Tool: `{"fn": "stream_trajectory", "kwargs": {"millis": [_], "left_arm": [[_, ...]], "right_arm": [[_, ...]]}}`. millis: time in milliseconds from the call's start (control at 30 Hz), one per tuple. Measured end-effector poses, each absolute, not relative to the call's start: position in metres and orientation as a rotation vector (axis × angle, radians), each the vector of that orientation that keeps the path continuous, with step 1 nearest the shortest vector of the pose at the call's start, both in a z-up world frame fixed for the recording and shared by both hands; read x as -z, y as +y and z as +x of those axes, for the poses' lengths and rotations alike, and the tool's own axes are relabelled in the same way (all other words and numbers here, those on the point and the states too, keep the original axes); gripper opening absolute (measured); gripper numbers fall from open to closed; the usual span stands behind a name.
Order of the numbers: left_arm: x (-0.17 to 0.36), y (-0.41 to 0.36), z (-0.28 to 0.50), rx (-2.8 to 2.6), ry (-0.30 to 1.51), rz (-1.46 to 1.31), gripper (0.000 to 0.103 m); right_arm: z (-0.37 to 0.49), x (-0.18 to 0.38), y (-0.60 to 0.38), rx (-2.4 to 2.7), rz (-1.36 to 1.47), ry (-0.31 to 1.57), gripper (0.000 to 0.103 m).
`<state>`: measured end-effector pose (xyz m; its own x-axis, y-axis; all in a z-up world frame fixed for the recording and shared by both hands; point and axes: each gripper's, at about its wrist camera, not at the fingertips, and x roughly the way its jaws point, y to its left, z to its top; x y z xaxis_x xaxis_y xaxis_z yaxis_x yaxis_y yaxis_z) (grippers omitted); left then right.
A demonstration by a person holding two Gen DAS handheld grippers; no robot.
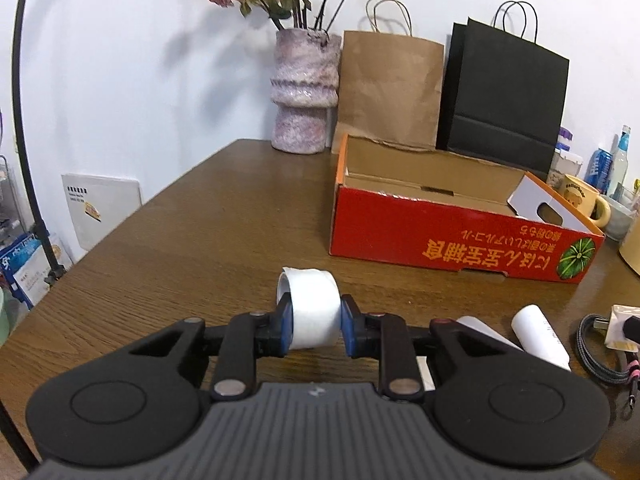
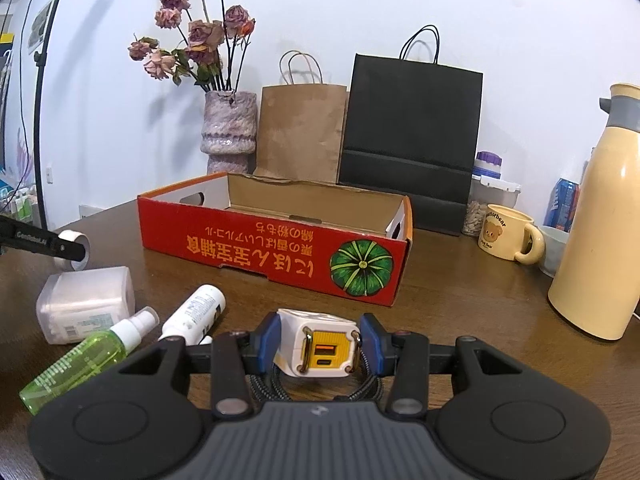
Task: Organize rigid objects
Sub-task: 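Grasp the white tape roll with the left gripper while the right lifts the charger, then carry the tape roll and charger cube over the red box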
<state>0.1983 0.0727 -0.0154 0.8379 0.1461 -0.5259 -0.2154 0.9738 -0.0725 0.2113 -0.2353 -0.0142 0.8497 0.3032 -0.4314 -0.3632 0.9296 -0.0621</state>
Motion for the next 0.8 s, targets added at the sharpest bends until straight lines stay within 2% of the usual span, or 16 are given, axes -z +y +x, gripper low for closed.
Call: {"fn": "stream_trajectory", "kwargs": {"millis": [400,800], "left_arm": [[0.011,0.06,0.188,-0.192,0.501,-0.106,0.025],[-0.02,0.042,0.185,-0.131,0.431,-0.091,0.024]], "right_arm": [[0.204,0.008,-0.234,-0.349,-0.118,0.395,0.043],[0.207,-0.011,-0.233,-0.329,-0.077,0.349,0.043]]}}
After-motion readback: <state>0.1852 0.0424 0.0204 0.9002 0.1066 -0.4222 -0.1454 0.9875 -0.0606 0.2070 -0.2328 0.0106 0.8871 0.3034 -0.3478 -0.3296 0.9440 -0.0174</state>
